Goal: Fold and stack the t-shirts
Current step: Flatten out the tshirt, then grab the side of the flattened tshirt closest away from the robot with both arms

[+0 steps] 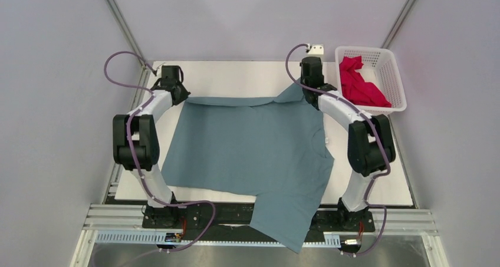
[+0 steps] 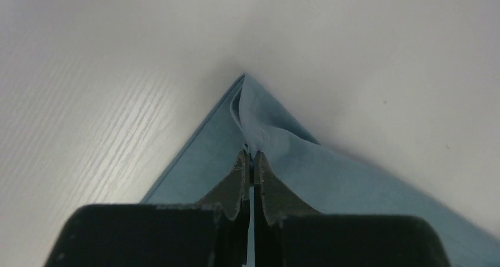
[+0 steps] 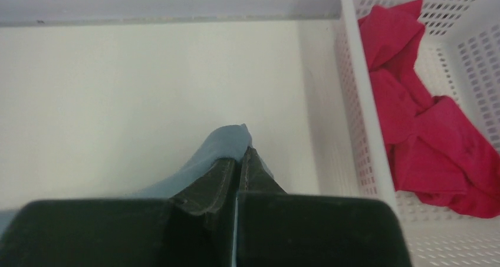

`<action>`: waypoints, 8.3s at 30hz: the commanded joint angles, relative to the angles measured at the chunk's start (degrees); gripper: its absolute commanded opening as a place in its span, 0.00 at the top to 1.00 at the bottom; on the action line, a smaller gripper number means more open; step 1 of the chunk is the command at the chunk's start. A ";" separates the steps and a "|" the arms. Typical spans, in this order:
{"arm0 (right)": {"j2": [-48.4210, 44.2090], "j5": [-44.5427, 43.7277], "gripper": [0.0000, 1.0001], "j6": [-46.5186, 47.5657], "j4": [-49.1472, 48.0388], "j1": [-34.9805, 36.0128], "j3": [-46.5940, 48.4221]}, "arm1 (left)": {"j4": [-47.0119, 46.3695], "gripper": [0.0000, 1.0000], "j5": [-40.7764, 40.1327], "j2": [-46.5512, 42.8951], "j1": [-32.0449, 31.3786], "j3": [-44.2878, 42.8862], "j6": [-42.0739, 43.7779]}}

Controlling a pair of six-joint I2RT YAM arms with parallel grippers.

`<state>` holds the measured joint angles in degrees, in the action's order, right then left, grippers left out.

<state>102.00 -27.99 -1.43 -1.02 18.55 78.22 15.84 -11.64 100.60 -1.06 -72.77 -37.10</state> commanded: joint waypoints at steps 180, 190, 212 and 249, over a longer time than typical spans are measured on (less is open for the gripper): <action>-20.69 21.55 0.00 -23.99 17.89 -0.83 -24.19 | 22.67 0.05 2.93 -42.09 4.38 43.96 -26.68; -22.76 20.75 0.00 -24.49 18.62 -0.82 -26.18 | 16.54 0.42 2.14 -31.92 4.39 43.36 -30.20; -35.03 29.82 0.17 -27.20 50.30 31.68 -35.63 | 18.11 1.00 -0.29 -34.59 4.41 39.40 -25.09; -34.90 34.59 1.00 -42.65 51.27 38.44 -42.89 | 31.35 1.00 -0.10 -41.85 4.36 40.07 -27.28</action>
<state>71.00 -0.89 -43.05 48.12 56.21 35.92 41.60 -9.96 61.98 3.09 -33.06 -63.13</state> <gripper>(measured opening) 0.007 0.017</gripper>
